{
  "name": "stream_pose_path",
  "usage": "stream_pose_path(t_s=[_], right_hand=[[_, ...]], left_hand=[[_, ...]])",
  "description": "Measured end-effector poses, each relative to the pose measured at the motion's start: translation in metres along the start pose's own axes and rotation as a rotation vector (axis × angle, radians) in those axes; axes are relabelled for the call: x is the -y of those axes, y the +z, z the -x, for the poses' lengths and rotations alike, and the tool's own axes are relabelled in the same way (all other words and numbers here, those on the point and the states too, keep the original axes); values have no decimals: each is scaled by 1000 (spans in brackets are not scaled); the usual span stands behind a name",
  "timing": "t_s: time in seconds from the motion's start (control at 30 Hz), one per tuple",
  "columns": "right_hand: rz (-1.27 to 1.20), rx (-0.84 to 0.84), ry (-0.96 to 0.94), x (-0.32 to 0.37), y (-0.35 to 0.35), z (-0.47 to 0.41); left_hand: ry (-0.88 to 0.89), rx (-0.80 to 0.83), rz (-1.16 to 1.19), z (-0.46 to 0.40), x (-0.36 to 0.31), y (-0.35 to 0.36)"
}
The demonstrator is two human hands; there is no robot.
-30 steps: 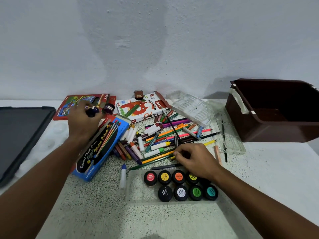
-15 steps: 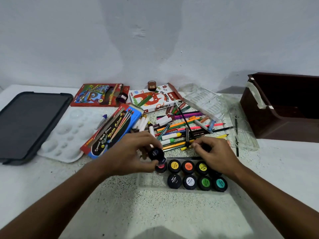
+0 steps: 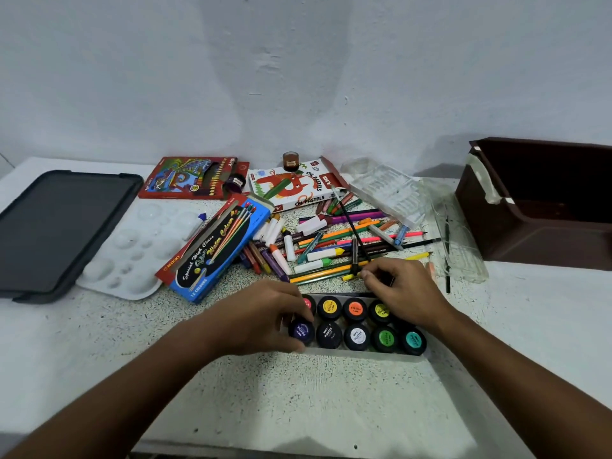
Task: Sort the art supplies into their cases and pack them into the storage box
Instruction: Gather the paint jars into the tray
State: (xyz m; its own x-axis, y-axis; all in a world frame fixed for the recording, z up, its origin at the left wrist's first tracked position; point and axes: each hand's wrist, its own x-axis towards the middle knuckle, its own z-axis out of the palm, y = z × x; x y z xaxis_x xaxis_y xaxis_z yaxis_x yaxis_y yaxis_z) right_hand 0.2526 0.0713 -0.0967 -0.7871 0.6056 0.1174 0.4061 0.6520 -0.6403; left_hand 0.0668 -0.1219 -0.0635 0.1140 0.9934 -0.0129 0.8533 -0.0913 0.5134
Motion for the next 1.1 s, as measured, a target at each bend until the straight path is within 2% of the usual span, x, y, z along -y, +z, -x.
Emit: stream_pose_path(t_s=[0.17, 0.4, 0.9, 1.1], right_hand=[[2, 5, -7, 1, 1, 0], [0, 18, -4, -1, 1, 0], [7, 21, 0, -1, 1, -1], [-3, 29, 5, 0, 1, -3]], left_hand=[[-93, -19, 22, 3, -3, 6], [-74, -20, 7, 1, -3, 9], [-148, -1, 31, -1, -9, 12], [-196, -149, 41, -4, 3, 10]])
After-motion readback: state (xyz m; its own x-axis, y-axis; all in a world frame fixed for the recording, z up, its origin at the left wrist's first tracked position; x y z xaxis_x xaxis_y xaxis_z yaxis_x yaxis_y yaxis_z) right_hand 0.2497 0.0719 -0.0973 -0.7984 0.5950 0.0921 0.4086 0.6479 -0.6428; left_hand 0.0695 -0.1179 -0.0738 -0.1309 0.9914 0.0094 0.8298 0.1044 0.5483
